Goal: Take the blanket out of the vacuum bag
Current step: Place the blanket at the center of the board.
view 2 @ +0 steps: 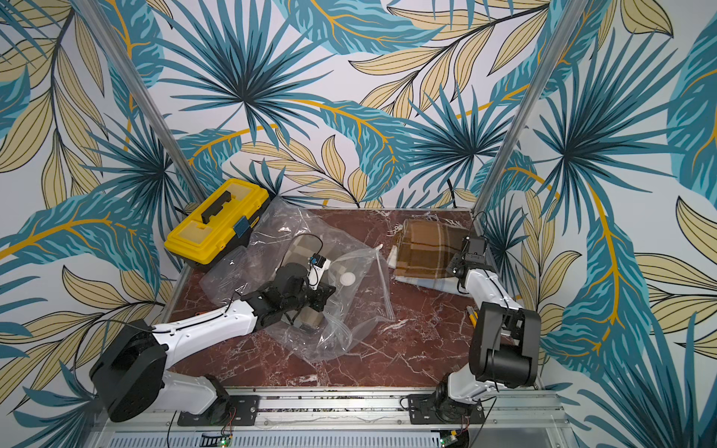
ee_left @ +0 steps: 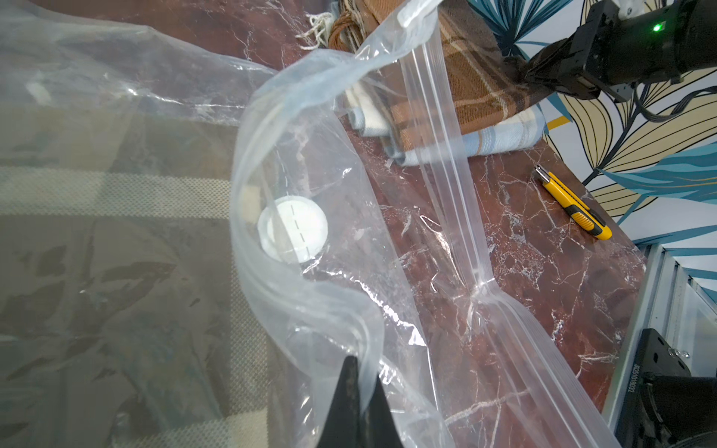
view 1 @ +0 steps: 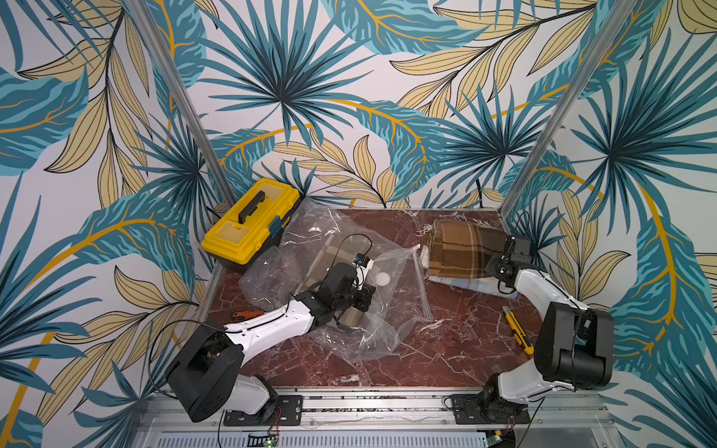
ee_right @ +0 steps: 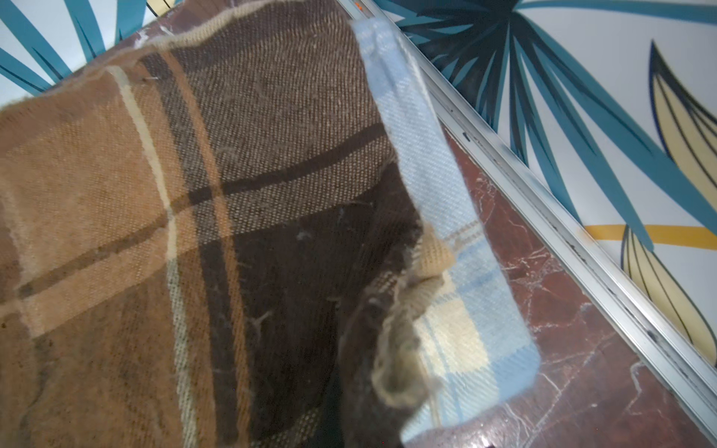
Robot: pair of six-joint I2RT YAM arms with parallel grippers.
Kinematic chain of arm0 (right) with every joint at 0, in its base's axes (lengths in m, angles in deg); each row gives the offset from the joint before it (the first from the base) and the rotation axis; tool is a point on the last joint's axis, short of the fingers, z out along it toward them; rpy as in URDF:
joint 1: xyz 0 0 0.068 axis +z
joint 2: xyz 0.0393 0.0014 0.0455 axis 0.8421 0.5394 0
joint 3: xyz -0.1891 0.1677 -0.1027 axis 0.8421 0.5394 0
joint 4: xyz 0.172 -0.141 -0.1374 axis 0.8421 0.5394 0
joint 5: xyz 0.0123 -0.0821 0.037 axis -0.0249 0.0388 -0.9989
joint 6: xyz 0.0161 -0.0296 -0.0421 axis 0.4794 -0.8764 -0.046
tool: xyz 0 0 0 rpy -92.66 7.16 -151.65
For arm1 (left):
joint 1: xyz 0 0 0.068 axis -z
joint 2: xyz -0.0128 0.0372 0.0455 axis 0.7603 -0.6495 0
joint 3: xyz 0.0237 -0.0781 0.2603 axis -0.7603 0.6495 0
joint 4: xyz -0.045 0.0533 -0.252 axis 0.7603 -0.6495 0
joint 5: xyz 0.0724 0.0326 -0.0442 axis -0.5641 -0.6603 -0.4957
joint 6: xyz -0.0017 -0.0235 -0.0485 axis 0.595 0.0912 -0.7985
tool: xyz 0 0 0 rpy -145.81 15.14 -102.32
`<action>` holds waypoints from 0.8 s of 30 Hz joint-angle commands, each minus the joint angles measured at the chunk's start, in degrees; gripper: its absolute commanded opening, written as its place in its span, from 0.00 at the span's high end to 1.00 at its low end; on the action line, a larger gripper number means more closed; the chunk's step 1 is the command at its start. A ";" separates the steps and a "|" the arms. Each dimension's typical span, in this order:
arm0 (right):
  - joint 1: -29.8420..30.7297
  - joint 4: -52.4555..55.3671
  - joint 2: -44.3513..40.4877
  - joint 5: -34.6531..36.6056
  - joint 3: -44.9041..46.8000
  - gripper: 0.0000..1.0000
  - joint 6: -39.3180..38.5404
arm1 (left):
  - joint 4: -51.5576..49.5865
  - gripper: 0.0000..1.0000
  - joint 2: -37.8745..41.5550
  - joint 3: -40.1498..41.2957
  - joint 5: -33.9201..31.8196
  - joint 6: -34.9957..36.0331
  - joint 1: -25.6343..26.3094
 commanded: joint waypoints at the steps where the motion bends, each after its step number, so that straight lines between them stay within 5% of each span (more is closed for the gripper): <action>1: -1.00 0.06 1.44 -0.92 -0.49 1.00 0.19 | 0.35 1.00 -1.31 -1.86 0.73 -0.07 0.63; 15: -5.34 -2.33 1.32 -4.51 6.40 1.00 2.42 | -0.58 1.00 -2.78 -3.89 1.33 0.03 1.15; 16: -5.34 -1.48 0.31 -3.60 6.43 0.93 2.11 | -0.17 1.00 -2.85 -3.98 1.81 -0.20 1.20; 19: -5.34 0.49 -4.40 -0.53 6.61 0.46 0.85 | 0.80 1.00 -3.28 -4.21 2.53 -0.49 1.13; 24: -5.10 6.63 -14.96 0.40 5.10 0.27 -1.10 | 1.77 1.00 -5.13 -5.18 3.70 -0.53 1.12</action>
